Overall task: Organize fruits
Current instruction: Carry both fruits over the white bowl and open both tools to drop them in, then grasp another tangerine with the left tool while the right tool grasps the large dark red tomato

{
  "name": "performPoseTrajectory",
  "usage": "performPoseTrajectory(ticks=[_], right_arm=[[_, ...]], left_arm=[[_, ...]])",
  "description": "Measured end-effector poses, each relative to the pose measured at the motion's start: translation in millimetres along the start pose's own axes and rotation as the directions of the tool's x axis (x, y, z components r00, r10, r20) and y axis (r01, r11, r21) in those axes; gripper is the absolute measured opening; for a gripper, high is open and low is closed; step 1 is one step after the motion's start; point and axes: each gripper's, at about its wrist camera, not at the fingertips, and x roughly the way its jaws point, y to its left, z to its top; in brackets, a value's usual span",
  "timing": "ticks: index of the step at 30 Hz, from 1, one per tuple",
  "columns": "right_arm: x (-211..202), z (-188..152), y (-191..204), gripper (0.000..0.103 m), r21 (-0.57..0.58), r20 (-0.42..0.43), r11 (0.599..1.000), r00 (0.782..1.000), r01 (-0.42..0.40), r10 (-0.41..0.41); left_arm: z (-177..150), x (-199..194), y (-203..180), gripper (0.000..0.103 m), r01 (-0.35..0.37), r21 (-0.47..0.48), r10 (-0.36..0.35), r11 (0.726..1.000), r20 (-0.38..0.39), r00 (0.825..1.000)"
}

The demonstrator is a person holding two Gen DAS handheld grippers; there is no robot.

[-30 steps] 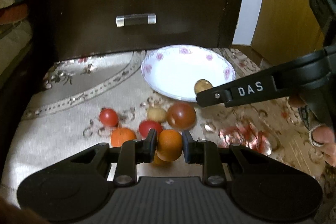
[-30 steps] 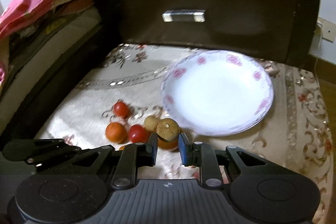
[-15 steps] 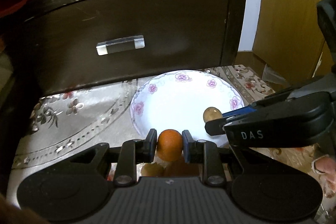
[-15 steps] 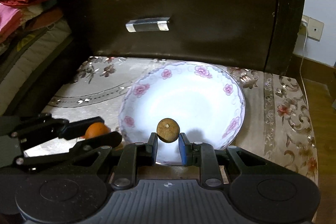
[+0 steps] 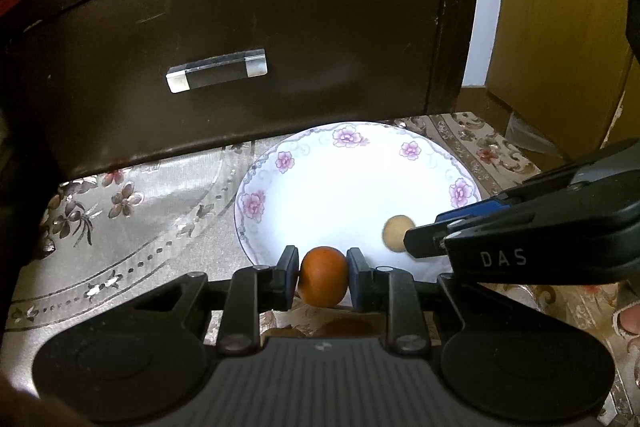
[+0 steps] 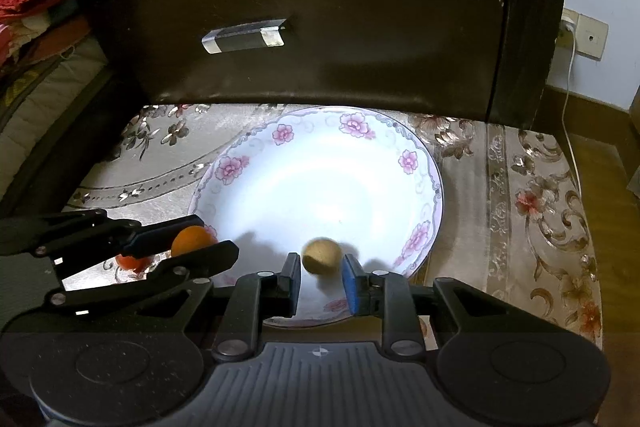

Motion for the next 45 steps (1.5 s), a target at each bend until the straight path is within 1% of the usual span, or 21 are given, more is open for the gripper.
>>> performPoseTrajectory(ticks=[9, 15, 18, 23, 25, 29, 33, 38, 39, 40, 42, 45], right_arm=[[0.2, 1.3, -0.7, 0.023, 0.013, 0.003, 1.000, 1.000, -0.001, 0.000], [-1.7, 2.0, 2.2, 0.023, 0.009, 0.006, 1.000, 1.000, -0.006, 0.006], [-5.8, 2.4, 4.3, 0.023, 0.009, 0.012, 1.000, 1.000, -0.013, 0.013], [-13.5, -0.5, 15.5, 0.024, -0.011, 0.016, 0.999, 0.999, -0.031, 0.031], [-16.7, -3.0, 21.4, 0.027, -0.023, 0.019, 0.999, 0.999, -0.035, 0.035], [-23.3, -9.2, 30.6, 0.027, -0.038, 0.017, 0.999, 0.999, -0.035, 0.036], [-31.3, -17.1, 39.1, 0.028, -0.041, 0.007, 0.999, 0.999, -0.033, 0.034], [-40.9, -28.6, 50.1, 0.029, -0.059, -0.009, 0.998, 0.999, -0.037, 0.036], [-41.5, -30.4, 51.4, 0.030, -0.061, -0.014, 0.997, 0.999, -0.037, 0.036], [-41.5, -32.3, 52.7, 0.035, -0.064, -0.018, 0.997, 0.999, -0.036, 0.035], [-38.8, -36.0, 54.8, 0.040, -0.071, -0.024, 0.997, 0.999, -0.032, 0.030], [-29.6, -39.5, 53.9, 0.040, -0.072, -0.044, 0.997, 0.998, -0.037, 0.034]], left_arm=[[1.0, -5.7, 5.7, 0.036, -0.006, -0.023, 0.006, 1.000, 0.001, 1.000], [-2.4, -16.9, 7.6, 0.036, -0.011, -0.003, 0.011, 1.000, -0.004, 1.000], [-4.7, -26.5, 11.5, 0.036, -0.016, 0.000, 0.016, 1.000, -0.008, 1.000], [-8.8, -47.9, 22.8, 0.037, -0.021, -0.033, 0.021, 0.999, -0.006, 1.000], [-12.9, -58.1, 27.6, 0.037, -0.024, -0.051, 0.024, 0.998, -0.003, 1.000], [-22.9, -76.2, 31.9, 0.037, -0.035, -0.058, 0.035, 0.998, -0.011, 0.999], [-32.9, -92.4, 34.9, 0.038, -0.021, -0.067, 0.020, 0.998, -0.019, 1.000], [-47.5, -96.6, 32.7, 0.042, 0.001, -0.064, -0.003, 0.998, -0.037, 0.999], [-50.5, -95.2, 32.3, 0.042, 0.008, -0.067, -0.011, 0.998, -0.044, 0.999], [-52.9, -93.2, 31.6, 0.042, 0.015, -0.069, -0.018, 0.998, -0.052, 0.999], [-57.4, -89.4, 29.9, 0.042, 0.027, -0.069, -0.032, 0.997, -0.067, 0.997], [-62.8, -80.3, 26.6, 0.042, 0.041, -0.056, -0.046, 0.998, -0.095, 0.994]])
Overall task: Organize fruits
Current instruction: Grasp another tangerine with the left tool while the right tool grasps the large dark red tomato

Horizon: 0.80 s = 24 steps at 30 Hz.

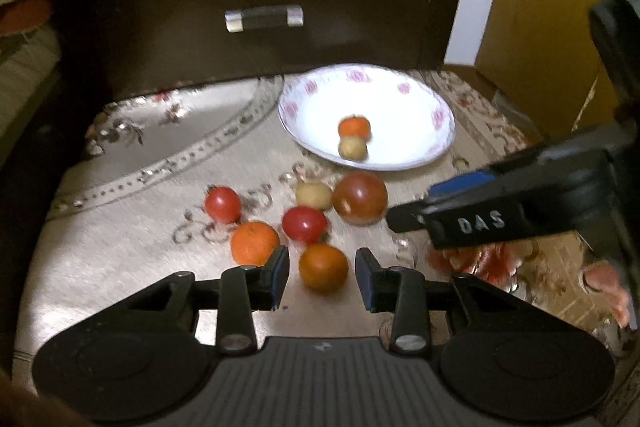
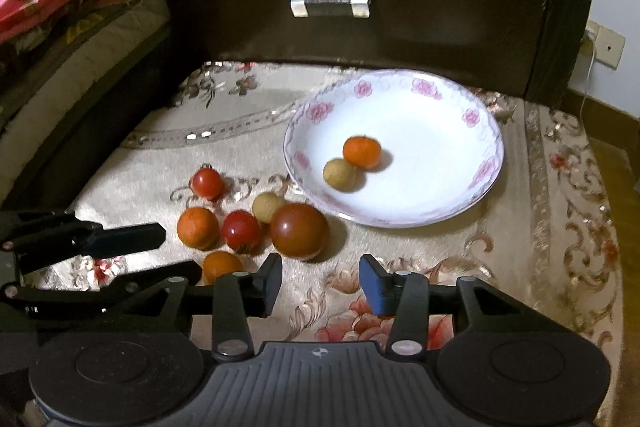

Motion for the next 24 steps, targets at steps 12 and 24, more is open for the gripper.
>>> performPoseTrajectory(ticks=[12, 24], right_arm=[[33.0, 7.7, -9.1, 0.050, 0.027, -0.043, 0.998, 0.998, -0.051, 0.052], [46.6, 14.6, -5.6, 0.050, 0.027, -0.033, 0.997, 0.997, -0.070, 0.071]], left_arm=[[-4.8, 25.9, 3.2, 0.042, 0.008, 0.001, -0.008, 1.000, -0.051, 0.999], [-6.8, 36.4, -2.0, 0.047, 0.020, 0.027, -0.019, 0.999, -0.051, 0.999]])
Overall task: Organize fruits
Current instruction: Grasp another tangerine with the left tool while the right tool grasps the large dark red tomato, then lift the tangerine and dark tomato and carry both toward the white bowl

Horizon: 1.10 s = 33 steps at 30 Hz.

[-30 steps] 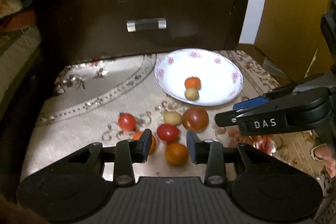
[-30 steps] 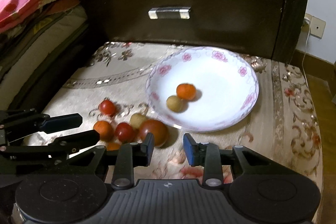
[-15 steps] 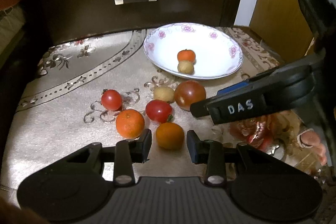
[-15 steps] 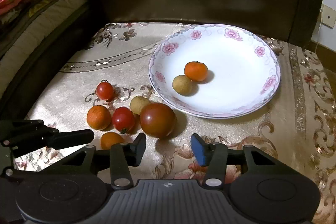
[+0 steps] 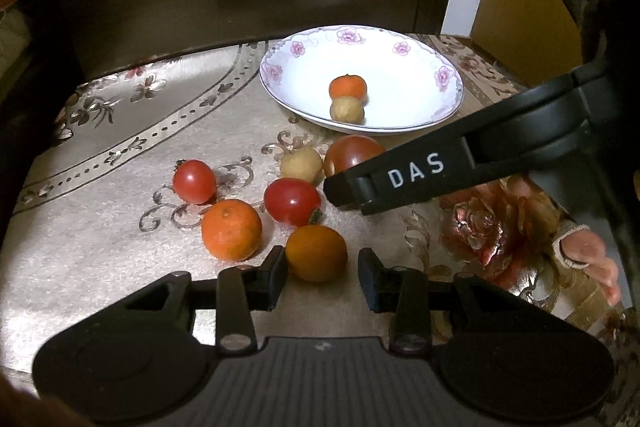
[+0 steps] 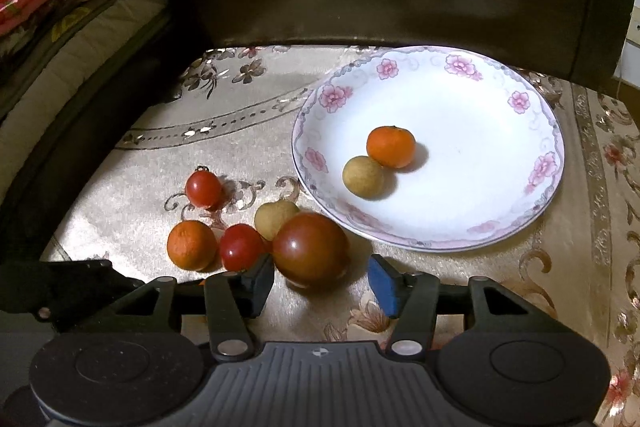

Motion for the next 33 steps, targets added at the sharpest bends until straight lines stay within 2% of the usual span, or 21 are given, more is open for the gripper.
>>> performPoseTrajectory(ticks=[6, 8, 9, 10, 13, 33], right_arm=[[3.2, 1.3, 3.6, 0.051, -0.025, 0.009, 1.000, 1.000, 0.004, -0.004], [2.6, 1.1, 5.6, 0.045, -0.046, 0.007, 0.999, 1.000, 0.023, -0.023], [1.5, 1.1, 5.9, 0.038, -0.053, 0.006, 0.998, 1.000, 0.025, -0.025], [0.9, 1.6, 5.4, 0.037, -0.050, -0.002, 0.999, 1.000, 0.008, -0.008], [-1.0, 0.6, 5.6, 0.036, -0.048, -0.011, 0.999, 1.000, 0.012, -0.013], [-18.7, -14.2, -5.1, 0.037, -0.056, -0.036, 0.998, 0.999, 0.022, -0.024]], left_arm=[[-0.7, 1.5, -1.9, 0.048, -0.006, 0.024, 0.006, 1.000, 0.014, 1.000], [-0.6, 1.0, -1.6, 0.047, -0.010, 0.021, 0.010, 1.000, 0.015, 1.000], [-0.5, 0.9, -1.6, 0.045, -0.015, 0.022, 0.015, 1.000, 0.018, 1.000], [-0.4, 0.7, -1.3, 0.044, -0.017, 0.024, 0.017, 1.000, 0.020, 1.000], [0.4, -0.4, 0.0, 0.039, -0.016, 0.025, 0.016, 1.000, 0.022, 1.000], [0.0, -0.4, -6.2, 0.039, 0.004, 0.076, -0.006, 0.997, 0.015, 1.000]])
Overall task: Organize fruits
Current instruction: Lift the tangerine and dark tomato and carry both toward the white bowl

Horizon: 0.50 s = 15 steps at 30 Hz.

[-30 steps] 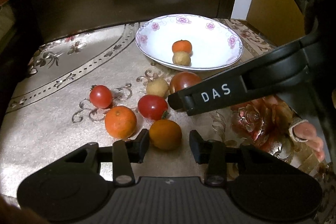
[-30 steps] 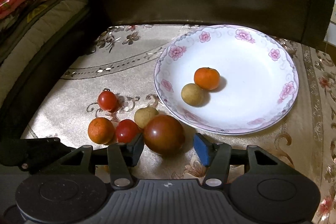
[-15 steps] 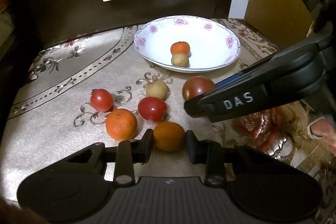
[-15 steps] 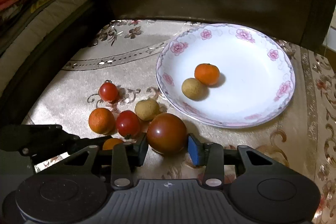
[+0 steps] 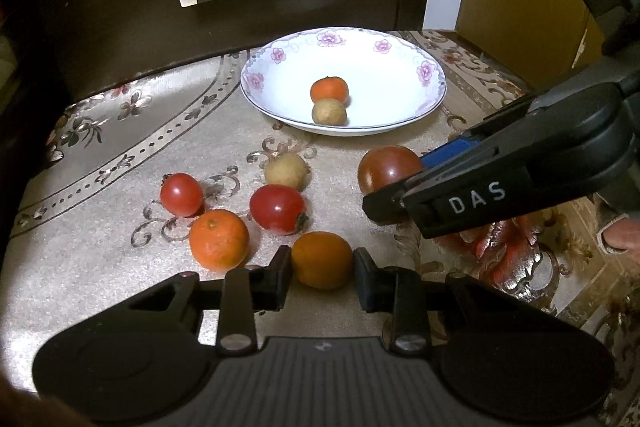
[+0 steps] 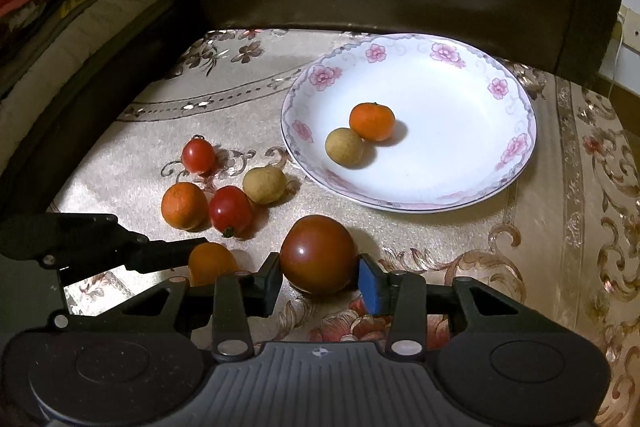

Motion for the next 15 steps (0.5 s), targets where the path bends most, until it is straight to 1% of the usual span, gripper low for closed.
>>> performPoseTrajectory(ticks=[5, 15], right_arm=[[3.1, 1.9, 2.9, 0.041, -0.009, 0.004, 1.000, 1.000, 0.006, -0.006], [4.2, 2.2, 5.2, 0.042, -0.023, 0.013, 1.000, 1.000, 0.013, -0.013]], left_arm=[[-0.9, -0.6, -1.4, 0.039, -0.005, 0.014, 0.005, 1.000, 0.004, 1.000], [-1.8, -1.3, 0.2, 0.040, -0.005, 0.013, 0.005, 1.000, 0.010, 1.000]])
